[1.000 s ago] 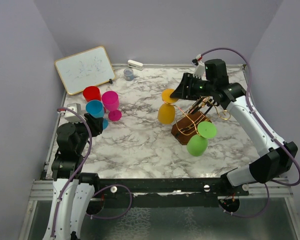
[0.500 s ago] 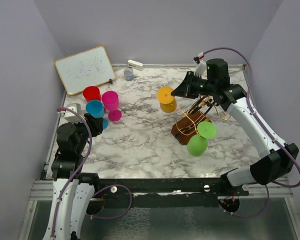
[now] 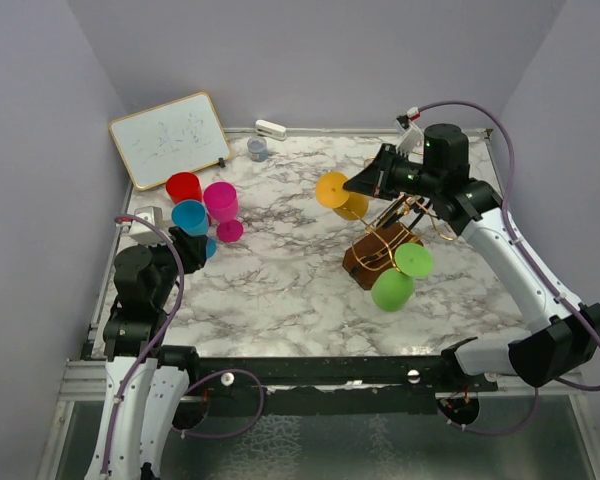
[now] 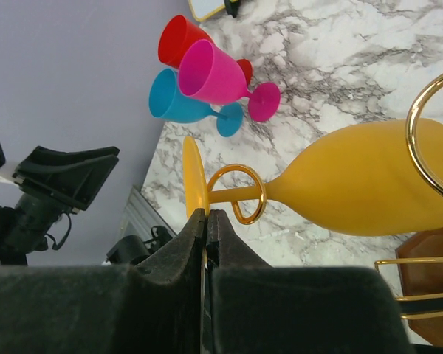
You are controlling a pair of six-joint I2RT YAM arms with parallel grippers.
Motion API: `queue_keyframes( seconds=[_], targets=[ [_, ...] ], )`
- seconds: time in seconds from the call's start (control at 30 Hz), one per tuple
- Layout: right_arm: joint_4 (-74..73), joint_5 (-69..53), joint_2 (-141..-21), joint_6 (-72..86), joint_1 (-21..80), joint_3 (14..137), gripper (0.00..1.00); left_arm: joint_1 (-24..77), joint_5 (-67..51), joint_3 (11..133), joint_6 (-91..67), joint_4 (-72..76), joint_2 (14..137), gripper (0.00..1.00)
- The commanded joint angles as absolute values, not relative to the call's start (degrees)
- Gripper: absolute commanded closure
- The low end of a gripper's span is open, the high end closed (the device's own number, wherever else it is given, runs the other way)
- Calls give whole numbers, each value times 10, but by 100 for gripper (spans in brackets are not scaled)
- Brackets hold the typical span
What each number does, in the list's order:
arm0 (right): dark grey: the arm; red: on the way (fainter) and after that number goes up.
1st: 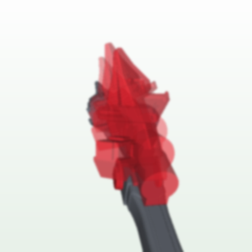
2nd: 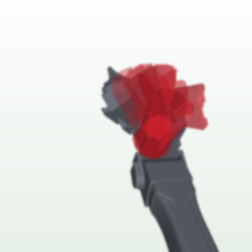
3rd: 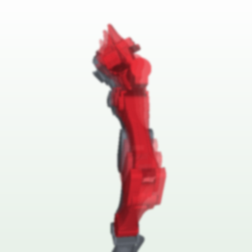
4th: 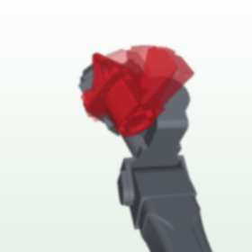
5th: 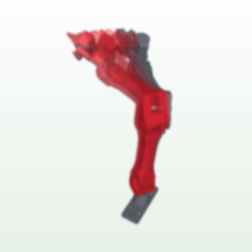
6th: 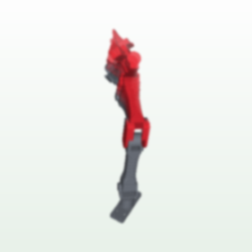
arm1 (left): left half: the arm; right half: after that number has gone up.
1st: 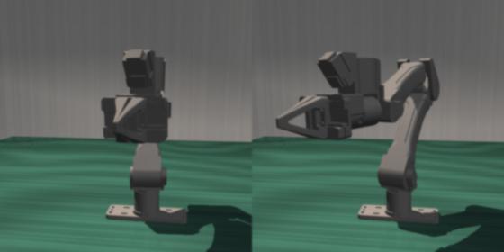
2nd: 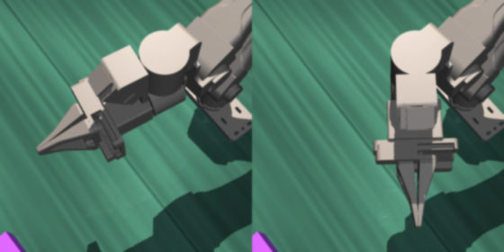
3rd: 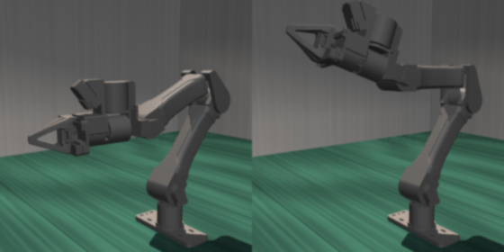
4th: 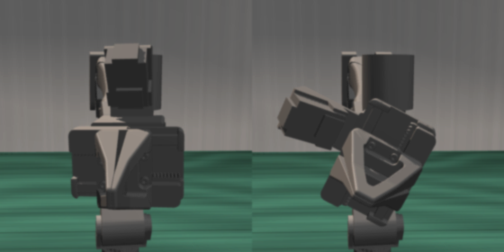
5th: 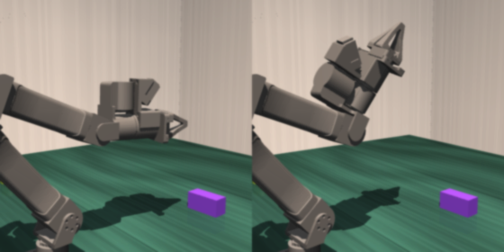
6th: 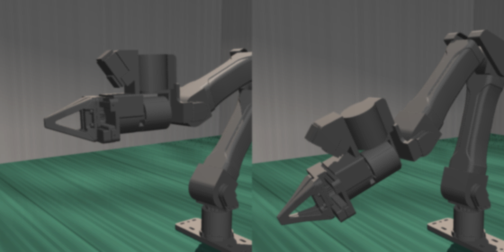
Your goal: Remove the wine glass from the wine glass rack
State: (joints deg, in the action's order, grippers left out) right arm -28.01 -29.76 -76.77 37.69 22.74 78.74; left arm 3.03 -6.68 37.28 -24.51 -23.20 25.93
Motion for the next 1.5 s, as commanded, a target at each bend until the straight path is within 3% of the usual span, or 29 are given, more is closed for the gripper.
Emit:
queue_keyframes(
  seconds=[0.0,0.57,1.03,1.47],
  targets=[
    [-198,-328,-743,432,221,761,99,32,-71,368,-247,-221,258,56],
    [-193,-384,-775,466,221,768,99,34,-70,367,-248,-221,260,56],
    [-289,-247,-708,437,215,778,99,33,-72,367,-249,-221,262,56],
    [-206,-212,-719,460,210,774,99,34,-73,367,-250,-220,263,56]
  ],
)
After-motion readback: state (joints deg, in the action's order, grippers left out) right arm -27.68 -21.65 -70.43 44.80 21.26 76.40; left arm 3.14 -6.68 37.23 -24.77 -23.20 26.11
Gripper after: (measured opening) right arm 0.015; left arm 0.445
